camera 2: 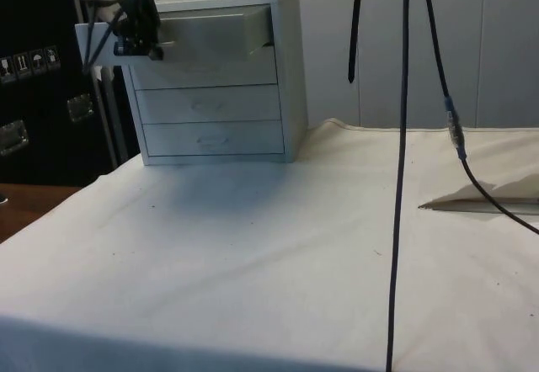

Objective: Open the drawer, then close it.

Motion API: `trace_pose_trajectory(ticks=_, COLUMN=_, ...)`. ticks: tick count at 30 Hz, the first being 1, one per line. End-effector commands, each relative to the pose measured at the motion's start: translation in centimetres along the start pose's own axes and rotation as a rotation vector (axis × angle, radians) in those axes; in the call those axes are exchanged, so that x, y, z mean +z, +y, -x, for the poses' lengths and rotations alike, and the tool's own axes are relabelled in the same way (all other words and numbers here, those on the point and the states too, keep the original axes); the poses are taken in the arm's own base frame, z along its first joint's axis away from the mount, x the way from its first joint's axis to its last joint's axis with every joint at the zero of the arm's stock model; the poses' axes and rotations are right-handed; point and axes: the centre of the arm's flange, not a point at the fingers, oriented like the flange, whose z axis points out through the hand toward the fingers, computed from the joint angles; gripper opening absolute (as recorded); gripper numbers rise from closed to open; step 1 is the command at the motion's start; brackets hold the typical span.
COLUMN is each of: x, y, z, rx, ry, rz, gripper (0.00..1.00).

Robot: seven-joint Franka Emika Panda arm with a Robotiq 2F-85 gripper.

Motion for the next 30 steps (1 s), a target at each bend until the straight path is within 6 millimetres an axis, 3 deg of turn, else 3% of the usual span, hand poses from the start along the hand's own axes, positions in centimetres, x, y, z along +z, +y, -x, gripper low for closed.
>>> trace_pose_trajectory(ticks=1, x=-0.6, y=-0.5, z=0.0, rx=0.003, ry=-0.002, rz=0.005, gripper=0.00)
trace_pose_trajectory(ticks=9, x=-1.1, y=-1.4, z=-0.1, rx=0.010, ry=-0.009, rz=0.015, gripper=0.03)
trace_pose_trajectory(ticks=15, x=-1.3, y=-1.6, z=-0.1, rx=0.013, ry=-0.013, rz=0.015, gripper=0.33)
trace_pose_trajectory(ticks=17, x=-1.3, y=-1.6, z=-0.1, rx=0.013, ry=-0.013, rz=0.014, gripper=0.48)
trace_pose_trajectory(ticks=18, x=-1.4, y=-1.6, z=-0.1, rx=0.014, ry=-0.013, rz=0.014, gripper=0.48)
trace_pose_trajectory(ticks=20, x=-1.4, y=-1.6, z=-0.1, rx=0.013, ry=-0.013, rz=0.015, gripper=0.58)
trace_pose_trajectory(ticks=25, x=-1.4, y=-2.0, z=-0.1, rx=0.015, ry=-0.014, rz=0.012, gripper=0.89)
trace_pose_trajectory(ticks=30, x=-1.9, y=-3.3, z=0.0, rx=0.019, ry=-0.013, rz=0.005, gripper=1.00)
